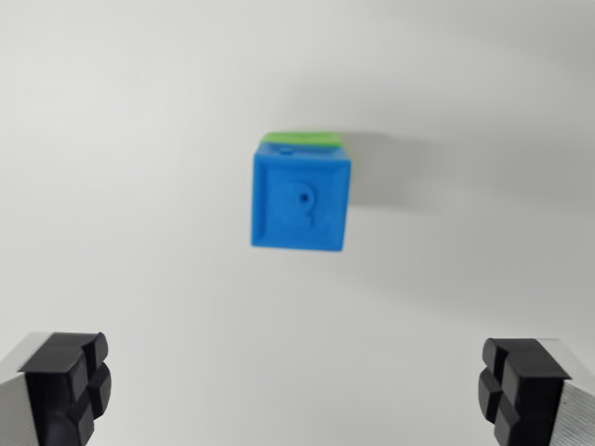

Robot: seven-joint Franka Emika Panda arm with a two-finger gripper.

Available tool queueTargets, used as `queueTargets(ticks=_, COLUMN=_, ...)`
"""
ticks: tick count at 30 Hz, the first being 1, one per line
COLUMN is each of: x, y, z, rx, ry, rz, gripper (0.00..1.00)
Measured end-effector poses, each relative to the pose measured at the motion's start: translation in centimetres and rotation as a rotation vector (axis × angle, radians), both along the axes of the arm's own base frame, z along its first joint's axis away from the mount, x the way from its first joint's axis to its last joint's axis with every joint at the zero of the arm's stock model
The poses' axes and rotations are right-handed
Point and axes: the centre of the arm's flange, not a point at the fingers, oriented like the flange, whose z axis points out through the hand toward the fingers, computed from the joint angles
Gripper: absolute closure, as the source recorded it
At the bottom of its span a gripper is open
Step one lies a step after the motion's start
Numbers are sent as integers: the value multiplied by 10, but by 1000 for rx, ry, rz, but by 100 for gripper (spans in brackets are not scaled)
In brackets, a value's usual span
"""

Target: Stack cube

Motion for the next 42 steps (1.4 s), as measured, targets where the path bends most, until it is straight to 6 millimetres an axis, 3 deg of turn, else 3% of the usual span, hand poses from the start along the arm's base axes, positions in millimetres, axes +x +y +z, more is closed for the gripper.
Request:
queueTargets(ticks=23, x=1, y=0, z=78, rx=1, ry=-1, rz=1, gripper=0)
queueTargets(ticks=42, x=1, y=0, z=97, rx=2, ry=1, rz=1, gripper=0)
